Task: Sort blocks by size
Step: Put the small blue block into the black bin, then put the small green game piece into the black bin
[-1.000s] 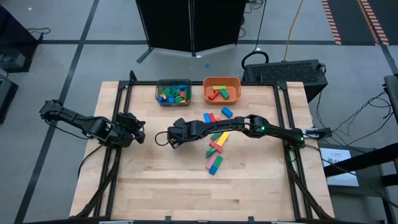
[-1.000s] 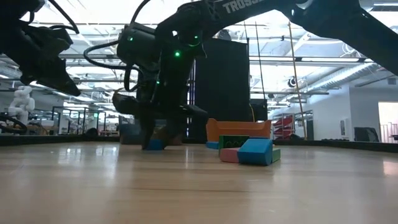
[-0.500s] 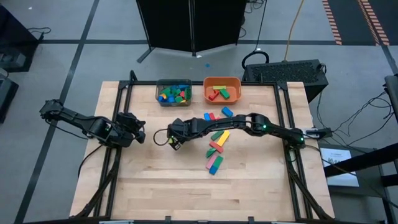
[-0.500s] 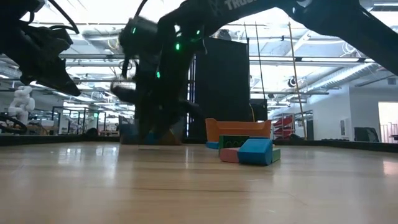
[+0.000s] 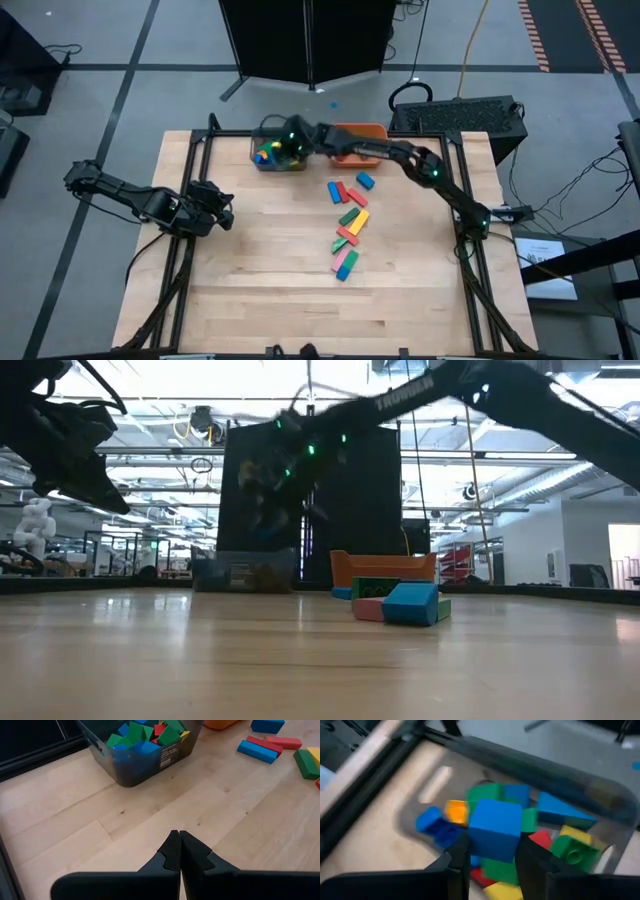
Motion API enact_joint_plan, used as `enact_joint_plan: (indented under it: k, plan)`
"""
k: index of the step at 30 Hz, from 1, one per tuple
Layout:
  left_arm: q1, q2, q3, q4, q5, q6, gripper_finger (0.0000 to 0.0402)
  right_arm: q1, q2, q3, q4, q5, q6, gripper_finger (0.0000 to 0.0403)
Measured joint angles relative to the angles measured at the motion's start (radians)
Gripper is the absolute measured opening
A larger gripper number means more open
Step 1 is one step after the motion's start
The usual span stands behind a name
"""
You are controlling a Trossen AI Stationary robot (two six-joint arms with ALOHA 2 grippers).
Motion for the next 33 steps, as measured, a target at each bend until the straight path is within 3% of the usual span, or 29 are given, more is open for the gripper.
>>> enact_joint_plan:
  k: [5, 10, 13, 20, 24, 30, 33]
  plan:
    - [0.0, 0.0, 0.0, 0.0, 0.0, 0.0, 0.0, -0.034, 0.041, -0.005, 0.002, -0.122, -0.031, 0.011]
    - [0.0, 0.0, 0.0, 0.0, 0.0, 0.0, 0.0, -0.054, 0.027, 0.0, 0.012, -0.147, -0.06, 0.0249]
    - [0.0, 0.0, 0.0, -0.001, -0.001, 0.001, 0.0, -0.055, 0.016, -0.001, 0.004, -0.206, -0.07, 0.0289]
    - [0.0, 0.0, 0.0, -0.001, -0.003, 0.001, 0.0, -0.002, -0.131, 0.001, -0.096, -0.309, -0.323, 0.0256]
    - [0.0, 0.0, 0.0, -0.001, -0.005, 0.001, 0.0, 0.061, -0.202, 0.001, -0.327, -0.298, -0.47, 0.0234]
    - [0.0, 0.0, 0.0, -0.001, -0.005, 0.002, 0.0, 0.193, -0.255, 0.001, -0.814, -0.235, -0.656, 0.0219]
    - [0.0, 0.0, 0.0, -0.002, -0.011, 0.002, 0.0, 0.279, -0.252, -0.028, -0.887, -0.205, -0.736, 0.0219]
